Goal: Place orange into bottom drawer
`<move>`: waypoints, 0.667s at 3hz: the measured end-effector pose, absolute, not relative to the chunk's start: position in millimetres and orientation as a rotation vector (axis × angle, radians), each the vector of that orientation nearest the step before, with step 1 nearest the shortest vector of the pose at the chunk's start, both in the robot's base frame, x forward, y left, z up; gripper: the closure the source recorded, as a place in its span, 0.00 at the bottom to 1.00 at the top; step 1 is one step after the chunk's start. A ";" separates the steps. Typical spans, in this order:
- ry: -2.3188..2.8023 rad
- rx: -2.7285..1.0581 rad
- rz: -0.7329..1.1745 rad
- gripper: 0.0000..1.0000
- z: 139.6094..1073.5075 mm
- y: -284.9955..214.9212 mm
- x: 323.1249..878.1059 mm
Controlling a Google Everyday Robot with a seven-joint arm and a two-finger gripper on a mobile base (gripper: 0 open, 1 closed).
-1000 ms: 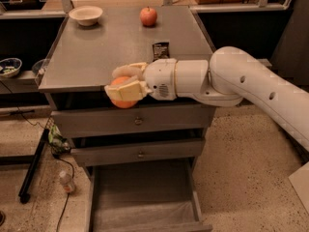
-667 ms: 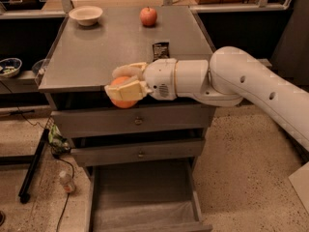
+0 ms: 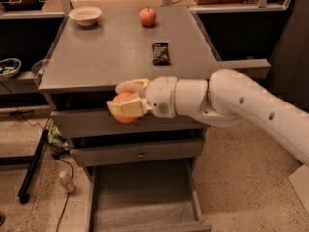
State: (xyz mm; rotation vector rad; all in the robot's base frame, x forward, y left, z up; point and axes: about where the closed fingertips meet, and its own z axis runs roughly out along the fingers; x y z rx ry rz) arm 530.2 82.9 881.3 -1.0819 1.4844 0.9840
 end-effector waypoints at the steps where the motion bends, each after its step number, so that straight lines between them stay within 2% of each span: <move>1: 1.495 -1.035 0.997 1.00 851.2 78.8 527.6; 2: 1.472 -1.000 1.084 1.00 813.7 78.0 529.9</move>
Offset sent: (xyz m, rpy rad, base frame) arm 0.0028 -0.0113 -0.1010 0.1468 0.0934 0.0279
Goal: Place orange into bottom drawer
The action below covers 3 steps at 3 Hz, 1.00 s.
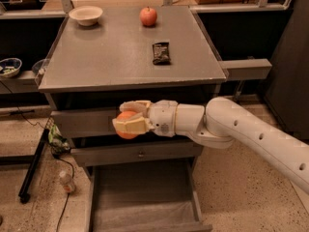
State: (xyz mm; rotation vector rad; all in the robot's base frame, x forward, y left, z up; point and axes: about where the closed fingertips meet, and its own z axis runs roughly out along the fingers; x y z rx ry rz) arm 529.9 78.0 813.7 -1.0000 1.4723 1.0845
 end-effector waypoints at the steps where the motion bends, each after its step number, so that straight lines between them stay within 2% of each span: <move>1: 1.475 -1.008 1.084 1.00 812.2 79.6 528.5; 3: 1.522 -1.008 1.065 1.00 713.8 59.5 526.0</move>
Offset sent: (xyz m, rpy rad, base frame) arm -0.0118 -0.0044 -0.0794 -0.0527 0.0110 -0.0192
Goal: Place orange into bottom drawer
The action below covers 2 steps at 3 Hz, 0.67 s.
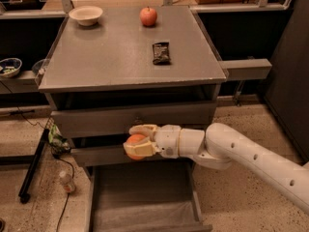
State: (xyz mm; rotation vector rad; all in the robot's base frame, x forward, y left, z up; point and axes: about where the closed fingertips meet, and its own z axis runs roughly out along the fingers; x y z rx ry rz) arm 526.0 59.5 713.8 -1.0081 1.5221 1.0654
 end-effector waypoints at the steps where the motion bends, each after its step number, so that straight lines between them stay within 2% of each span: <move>1: 1.536 -0.999 1.065 1.00 702.4 63.5 523.4; 2: 1.514 -0.987 1.037 1.00 683.1 64.9 521.4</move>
Offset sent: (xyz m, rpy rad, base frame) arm -0.0052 0.0030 -0.0579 0.0168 -0.0631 -0.0617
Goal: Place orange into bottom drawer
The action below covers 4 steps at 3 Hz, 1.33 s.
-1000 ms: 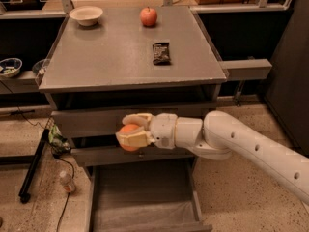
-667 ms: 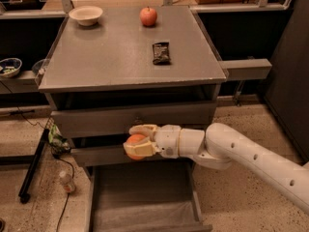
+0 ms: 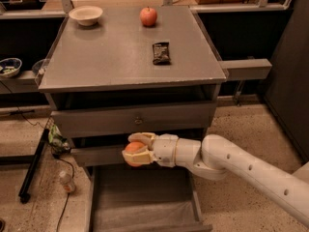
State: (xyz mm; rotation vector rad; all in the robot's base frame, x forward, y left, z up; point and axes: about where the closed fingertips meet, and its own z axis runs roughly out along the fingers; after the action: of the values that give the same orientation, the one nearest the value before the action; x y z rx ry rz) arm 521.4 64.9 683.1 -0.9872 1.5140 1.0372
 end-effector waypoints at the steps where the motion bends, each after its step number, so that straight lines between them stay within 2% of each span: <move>1: 1.493 -0.927 0.989 1.00 630.4 54.2 524.8; 3: 1.535 -0.893 0.946 1.00 602.9 58.1 522.6; 4: 1.593 -0.803 0.888 1.00 544.5 53.0 532.7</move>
Offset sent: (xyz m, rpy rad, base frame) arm 0.0077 -0.0217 -0.0766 0.0398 -0.0369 -0.1009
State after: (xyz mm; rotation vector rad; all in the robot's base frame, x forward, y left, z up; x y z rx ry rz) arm 532.7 53.0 544.5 -0.8030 1.5932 0.8879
